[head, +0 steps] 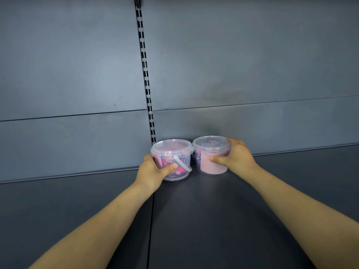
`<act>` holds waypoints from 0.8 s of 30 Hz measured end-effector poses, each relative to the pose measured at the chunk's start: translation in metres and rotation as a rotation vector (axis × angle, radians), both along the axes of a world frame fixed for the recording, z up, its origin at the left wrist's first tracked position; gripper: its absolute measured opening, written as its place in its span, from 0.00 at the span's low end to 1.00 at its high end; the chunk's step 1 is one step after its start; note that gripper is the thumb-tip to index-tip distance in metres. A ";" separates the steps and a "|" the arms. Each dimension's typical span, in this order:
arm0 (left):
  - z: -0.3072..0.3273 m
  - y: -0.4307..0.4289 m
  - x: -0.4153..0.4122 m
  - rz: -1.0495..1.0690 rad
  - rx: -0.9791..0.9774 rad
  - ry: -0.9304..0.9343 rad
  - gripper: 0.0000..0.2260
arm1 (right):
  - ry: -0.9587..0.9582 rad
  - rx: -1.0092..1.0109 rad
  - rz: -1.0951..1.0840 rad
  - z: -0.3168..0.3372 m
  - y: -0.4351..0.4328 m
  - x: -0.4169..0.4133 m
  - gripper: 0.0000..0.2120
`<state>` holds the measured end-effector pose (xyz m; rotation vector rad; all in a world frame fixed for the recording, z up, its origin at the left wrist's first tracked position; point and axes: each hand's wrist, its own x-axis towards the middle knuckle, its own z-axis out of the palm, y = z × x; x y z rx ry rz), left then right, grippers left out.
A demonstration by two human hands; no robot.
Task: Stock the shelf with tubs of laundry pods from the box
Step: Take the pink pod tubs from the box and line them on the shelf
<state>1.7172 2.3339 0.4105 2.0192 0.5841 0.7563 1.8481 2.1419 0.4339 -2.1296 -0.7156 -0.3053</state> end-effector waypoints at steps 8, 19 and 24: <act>0.003 -0.024 -0.005 -0.065 -0.068 -0.115 0.24 | -0.018 -0.014 -0.106 -0.001 -0.012 0.001 0.35; 0.000 -0.016 -0.001 0.016 -0.050 -0.091 0.26 | -0.011 -0.061 -0.089 0.008 -0.023 0.006 0.38; 0.001 -0.013 0.004 0.041 0.043 0.038 0.27 | -0.010 -0.078 -0.074 0.006 -0.017 0.007 0.39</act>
